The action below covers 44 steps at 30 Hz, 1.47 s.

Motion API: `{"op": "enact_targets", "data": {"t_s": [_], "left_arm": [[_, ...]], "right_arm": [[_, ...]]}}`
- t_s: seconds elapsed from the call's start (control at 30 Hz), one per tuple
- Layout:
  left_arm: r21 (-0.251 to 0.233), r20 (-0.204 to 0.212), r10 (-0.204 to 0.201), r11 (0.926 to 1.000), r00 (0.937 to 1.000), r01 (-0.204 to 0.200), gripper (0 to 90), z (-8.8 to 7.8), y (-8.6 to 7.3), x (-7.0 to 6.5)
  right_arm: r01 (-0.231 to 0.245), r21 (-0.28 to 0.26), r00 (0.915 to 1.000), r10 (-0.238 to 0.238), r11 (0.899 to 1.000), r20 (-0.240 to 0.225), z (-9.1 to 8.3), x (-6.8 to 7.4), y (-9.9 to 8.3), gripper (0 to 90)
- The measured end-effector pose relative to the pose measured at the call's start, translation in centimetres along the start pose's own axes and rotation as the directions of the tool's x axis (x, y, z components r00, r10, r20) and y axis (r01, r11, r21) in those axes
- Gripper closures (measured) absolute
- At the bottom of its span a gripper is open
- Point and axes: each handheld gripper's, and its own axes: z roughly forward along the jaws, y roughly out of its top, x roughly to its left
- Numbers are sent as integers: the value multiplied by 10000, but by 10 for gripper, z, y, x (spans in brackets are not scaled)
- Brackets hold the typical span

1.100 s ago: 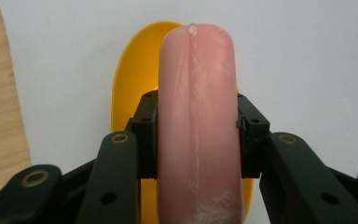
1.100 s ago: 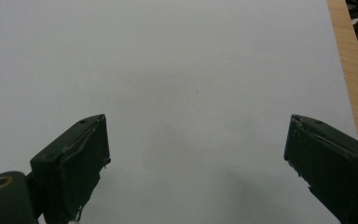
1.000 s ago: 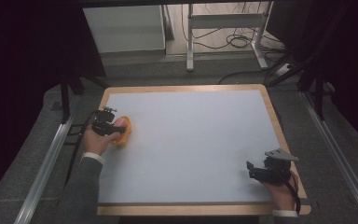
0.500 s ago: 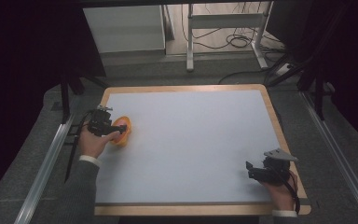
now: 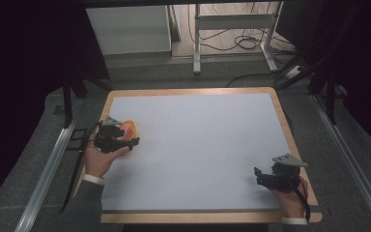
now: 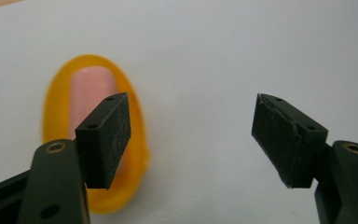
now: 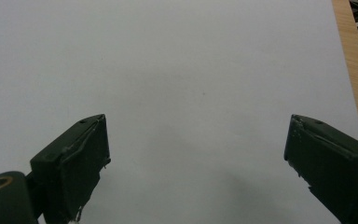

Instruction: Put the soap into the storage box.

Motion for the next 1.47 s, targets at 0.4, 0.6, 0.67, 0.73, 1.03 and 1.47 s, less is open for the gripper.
{"op": "enact_targets", "data": {"t_s": [0.4, 0.6, 0.67, 0.73, 1.03, 1.47], "left_arm": [[-192, 1097, 450, 9989, 9929, -431, 283, -2, -39, -33], [-123, 1280, 287, 9995, 9914, -274, 283, 2, -58, -39], [-72, 1363, 237, 9997, 9904, -229, 282, 5, -64, -41], [-33, 1468, 131, 9999, 9891, -128, 282, 9, -71, -42], [356, 1403, 228, 9990, 9899, -280, 272, 19, -86, -47], [195, 1479, 206, 9995, 9888, -237, 265, 18, -85, -45]], "right_arm": [[-3, -17, 10000, 3, 10000, -4, -1, 0, 0, 62], [9, 20, 10000, -9, 10000, -9, 0, 0, 0, 63], [12, 6, 10000, -12, 10000, -10, 0, 0, 0, 63], [12, 9, 10000, -12, 10000, -7, 0, 0, 0, 63], [14, 17, 10000, -14, 10000, 28, 1, -1, 0, 63], [133, 20, 9999, -133, 9999, 59, 1, 2, 1, 62]]}}
